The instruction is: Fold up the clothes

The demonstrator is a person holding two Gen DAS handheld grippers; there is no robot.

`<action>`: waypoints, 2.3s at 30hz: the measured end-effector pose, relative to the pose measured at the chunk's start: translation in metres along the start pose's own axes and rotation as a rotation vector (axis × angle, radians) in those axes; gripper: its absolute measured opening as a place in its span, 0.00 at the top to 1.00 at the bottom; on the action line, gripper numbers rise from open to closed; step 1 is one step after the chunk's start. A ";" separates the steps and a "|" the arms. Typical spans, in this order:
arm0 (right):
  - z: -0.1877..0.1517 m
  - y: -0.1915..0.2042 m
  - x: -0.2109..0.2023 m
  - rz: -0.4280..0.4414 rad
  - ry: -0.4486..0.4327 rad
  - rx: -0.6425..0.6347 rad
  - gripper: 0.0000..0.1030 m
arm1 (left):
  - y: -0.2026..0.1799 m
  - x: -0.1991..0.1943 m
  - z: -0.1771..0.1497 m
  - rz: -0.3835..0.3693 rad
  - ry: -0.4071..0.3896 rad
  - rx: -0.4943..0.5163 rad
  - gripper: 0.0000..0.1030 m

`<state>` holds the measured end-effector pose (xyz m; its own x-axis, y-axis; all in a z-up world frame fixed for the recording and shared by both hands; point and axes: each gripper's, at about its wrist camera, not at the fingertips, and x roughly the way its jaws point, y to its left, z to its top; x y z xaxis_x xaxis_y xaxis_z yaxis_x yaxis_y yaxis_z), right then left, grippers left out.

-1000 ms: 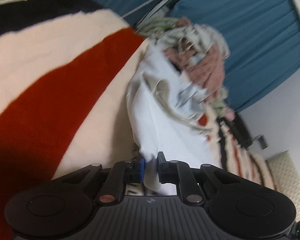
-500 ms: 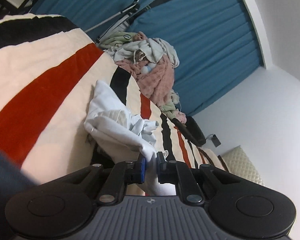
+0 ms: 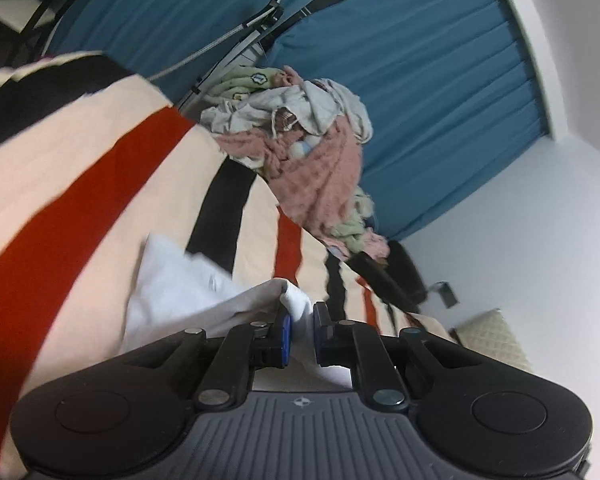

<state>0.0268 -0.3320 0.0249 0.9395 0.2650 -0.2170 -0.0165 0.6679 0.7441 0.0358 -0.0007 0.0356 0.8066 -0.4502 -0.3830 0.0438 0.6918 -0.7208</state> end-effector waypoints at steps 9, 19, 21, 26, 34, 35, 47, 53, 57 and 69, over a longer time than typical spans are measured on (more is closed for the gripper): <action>0.010 -0.047 0.123 -0.097 0.030 -0.015 0.91 | 0.046 0.117 0.035 0.099 0.001 0.069 0.89; 0.001 -0.095 0.177 -0.095 0.168 -0.035 0.89 | 0.074 0.183 0.041 0.075 0.044 0.229 0.85; 0.000 -0.094 0.177 -0.086 0.180 -0.054 0.86 | 0.075 0.188 0.040 0.065 0.055 0.240 0.73; -0.002 -0.091 0.177 -0.064 0.209 -0.101 0.26 | 0.076 0.174 0.036 0.061 0.019 0.248 0.20; -0.018 -0.085 0.193 -0.118 0.293 -0.302 0.51 | 0.077 0.180 0.016 0.148 0.077 0.368 0.32; -0.023 -0.088 0.199 -0.144 0.320 -0.314 0.52 | 0.079 0.185 0.014 0.170 0.095 0.377 0.39; -0.031 -0.056 0.160 -0.153 0.149 -0.463 0.93 | 0.078 0.159 0.024 0.165 0.027 0.256 0.95; -0.038 -0.066 0.169 -0.233 0.161 -0.501 0.92 | 0.073 0.179 0.010 0.267 0.052 0.351 0.95; -0.050 -0.092 0.199 -0.266 0.299 -0.437 0.87 | 0.089 0.195 0.003 0.313 0.122 0.354 0.90; -0.042 -0.072 0.170 -0.245 0.255 -0.418 0.25 | 0.061 0.150 -0.006 0.271 0.088 0.380 0.26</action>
<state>0.1734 -0.3056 -0.0916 0.8210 0.1928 -0.5374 0.0086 0.9370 0.3493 0.1561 -0.0290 -0.0693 0.7667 -0.2593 -0.5873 0.0642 0.9412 -0.3317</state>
